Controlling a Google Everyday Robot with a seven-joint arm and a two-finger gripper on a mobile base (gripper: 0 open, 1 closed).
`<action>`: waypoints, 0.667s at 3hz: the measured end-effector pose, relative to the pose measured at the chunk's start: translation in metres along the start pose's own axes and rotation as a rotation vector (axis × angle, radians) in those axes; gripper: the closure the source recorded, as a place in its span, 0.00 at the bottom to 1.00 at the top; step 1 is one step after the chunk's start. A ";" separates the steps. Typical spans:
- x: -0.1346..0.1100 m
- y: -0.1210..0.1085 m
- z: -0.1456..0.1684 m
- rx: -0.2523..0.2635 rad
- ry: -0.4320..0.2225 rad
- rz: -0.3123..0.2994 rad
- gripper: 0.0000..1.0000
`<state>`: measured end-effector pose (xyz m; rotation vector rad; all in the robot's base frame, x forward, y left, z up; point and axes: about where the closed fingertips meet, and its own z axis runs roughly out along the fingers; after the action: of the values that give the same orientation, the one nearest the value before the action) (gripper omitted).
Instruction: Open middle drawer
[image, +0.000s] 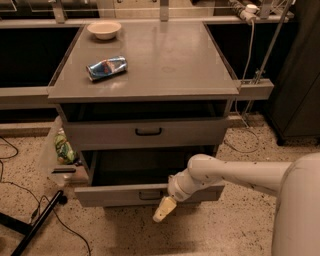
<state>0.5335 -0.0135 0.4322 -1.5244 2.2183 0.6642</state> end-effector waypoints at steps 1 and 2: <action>0.006 0.014 -0.002 -0.026 0.002 0.018 0.00; 0.006 0.014 -0.002 -0.027 0.002 0.018 0.00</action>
Offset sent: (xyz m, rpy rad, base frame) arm -0.1703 -0.0061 -0.0504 0.0118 0.3051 0.0449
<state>0.5179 -0.0147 0.4328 -1.5204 2.2358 0.7008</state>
